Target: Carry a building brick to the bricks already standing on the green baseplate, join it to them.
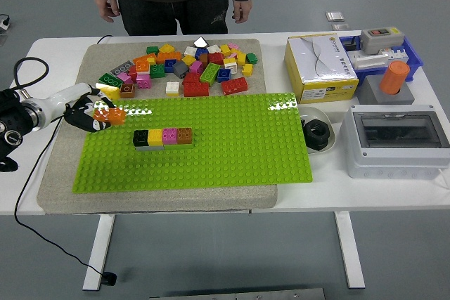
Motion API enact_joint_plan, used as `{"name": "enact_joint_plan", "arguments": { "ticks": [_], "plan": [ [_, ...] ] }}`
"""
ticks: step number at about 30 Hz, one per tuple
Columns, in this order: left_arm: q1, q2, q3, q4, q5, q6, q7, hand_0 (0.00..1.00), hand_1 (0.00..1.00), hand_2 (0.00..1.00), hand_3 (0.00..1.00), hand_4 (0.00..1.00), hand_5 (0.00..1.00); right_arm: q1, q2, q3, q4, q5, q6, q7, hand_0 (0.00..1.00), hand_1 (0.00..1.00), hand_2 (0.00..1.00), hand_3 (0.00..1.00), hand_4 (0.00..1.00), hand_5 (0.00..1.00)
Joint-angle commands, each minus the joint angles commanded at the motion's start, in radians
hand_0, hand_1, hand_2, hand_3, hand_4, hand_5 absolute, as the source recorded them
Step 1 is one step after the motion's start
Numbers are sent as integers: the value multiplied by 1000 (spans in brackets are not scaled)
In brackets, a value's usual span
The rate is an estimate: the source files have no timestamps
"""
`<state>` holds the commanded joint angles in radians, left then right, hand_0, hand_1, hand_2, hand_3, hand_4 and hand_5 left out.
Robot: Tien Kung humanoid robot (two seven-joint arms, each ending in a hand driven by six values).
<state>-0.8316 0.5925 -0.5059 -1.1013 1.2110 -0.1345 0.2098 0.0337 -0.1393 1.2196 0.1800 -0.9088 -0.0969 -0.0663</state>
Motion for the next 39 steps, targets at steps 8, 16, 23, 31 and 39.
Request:
{"name": "enact_joint_plan", "arguments": {
  "ticks": [8,16,23,31,39],
  "plan": [
    [-30,-60,34,-120,28,40,145,88,2,2,407,563,2,-10,-1,-1,0,6,4,0,629,456,606,712,735,895],
    [-57,-152,33,-125,136,33,235,88,2,2,408,561,2,-18,-1,-4,0,7,6,-1,629,453,605,712,736,896],
    [-60,-207,21,-65,161,-9,268,89,2,2,406,558,2,-24,1,-7,0,11,5,-1,629,452,600,713,734,895],
    [-77,-263,15,40,141,-37,277,88,2,2,401,549,2,-36,8,2,0,6,6,1,630,445,599,712,733,905],
    [-71,-272,-15,35,165,-57,292,89,2,2,400,546,2,-46,9,-1,0,12,4,9,630,440,594,713,734,908]
  ]
}}
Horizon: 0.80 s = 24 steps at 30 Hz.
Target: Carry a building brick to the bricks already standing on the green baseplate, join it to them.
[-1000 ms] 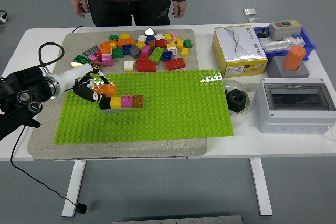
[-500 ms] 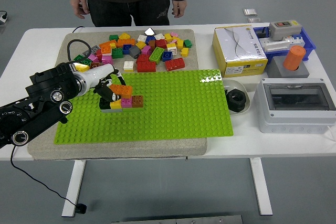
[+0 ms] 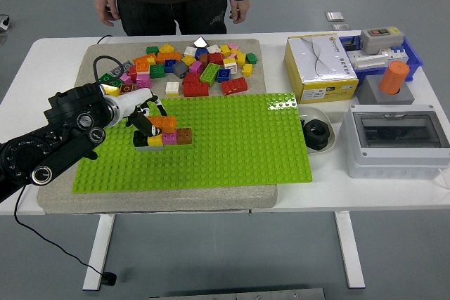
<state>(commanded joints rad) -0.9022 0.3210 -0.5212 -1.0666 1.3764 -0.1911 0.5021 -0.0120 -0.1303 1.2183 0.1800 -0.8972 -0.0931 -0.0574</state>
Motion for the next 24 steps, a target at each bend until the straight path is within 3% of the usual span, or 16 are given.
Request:
{"name": "enact_joint_plan", "arguments": {
  "ticks": [13,24],
  "plan": [
    [14,20,-16,-107,47,-6,16,89,2,2,400,540,2,-6,0,4,0,-7,-2,2,631,435,589,713,732,909],
    [60,-6,-57,-198,141,-15,44,90,2,3,400,538,2,-14,3,14,0,-14,-2,1,632,435,590,714,732,921]
  ]
}}
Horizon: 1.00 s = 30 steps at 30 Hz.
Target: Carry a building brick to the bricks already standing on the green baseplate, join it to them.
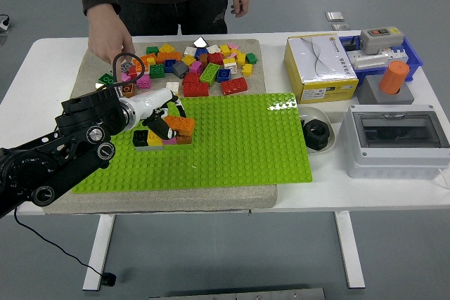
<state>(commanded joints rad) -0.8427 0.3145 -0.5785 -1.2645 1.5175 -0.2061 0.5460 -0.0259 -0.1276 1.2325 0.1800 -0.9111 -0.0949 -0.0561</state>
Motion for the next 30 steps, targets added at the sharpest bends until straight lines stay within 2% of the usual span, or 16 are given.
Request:
{"name": "enact_joint_plan", "arguments": {
  "ticks": [5,8,15,19,30],
  "plan": [
    [3,-18,-7,12,36,-1,9,90,2,2,400,537,2,0,1,1,0,-2,1,-1,633,435,589,714,731,931],
    [5,-20,-9,15,48,-3,12,90,2,2,400,537,2,0,0,1,0,-1,1,0,633,435,589,714,731,931],
    [5,4,10,-2,34,-13,15,90,2,3,401,538,2,-3,-1,-2,0,4,1,2,635,432,586,715,737,935],
    [7,21,22,-45,20,-17,18,90,2,3,401,538,2,-3,-2,-3,0,5,1,3,635,432,586,715,737,935],
    [23,10,-14,-42,59,-12,24,90,2,4,401,538,2,1,-2,-6,0,5,1,3,635,432,585,716,737,938]
  ]
}}
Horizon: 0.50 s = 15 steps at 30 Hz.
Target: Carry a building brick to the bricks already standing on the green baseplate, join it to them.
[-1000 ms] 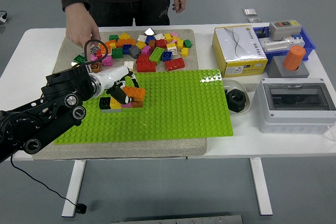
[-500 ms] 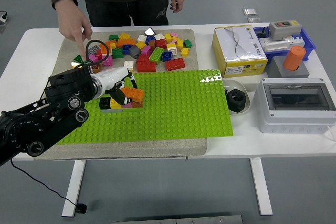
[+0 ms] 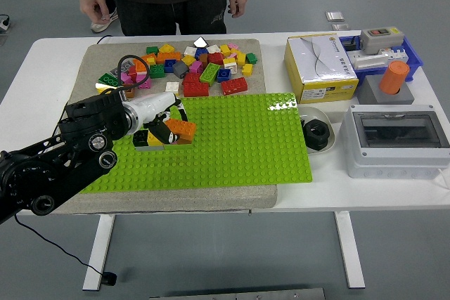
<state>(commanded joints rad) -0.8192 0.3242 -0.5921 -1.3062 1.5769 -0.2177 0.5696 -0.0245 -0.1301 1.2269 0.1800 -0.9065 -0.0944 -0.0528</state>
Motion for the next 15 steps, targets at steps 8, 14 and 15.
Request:
{"name": "enact_joint_plan", "arguments": {
  "ticks": [8,14,15],
  "plan": [
    [39,82,-58,10,35,-2,7,90,2,4,400,538,2,0,-1,-1,0,4,-1,1,635,432,587,716,737,940],
    [69,161,-91,38,42,-4,6,90,2,4,400,537,2,1,-1,2,0,4,0,1,635,432,586,716,738,941],
    [73,168,-95,42,44,-4,7,90,2,6,400,537,2,1,-1,2,0,4,0,1,635,433,587,716,738,943]
  ]
}}
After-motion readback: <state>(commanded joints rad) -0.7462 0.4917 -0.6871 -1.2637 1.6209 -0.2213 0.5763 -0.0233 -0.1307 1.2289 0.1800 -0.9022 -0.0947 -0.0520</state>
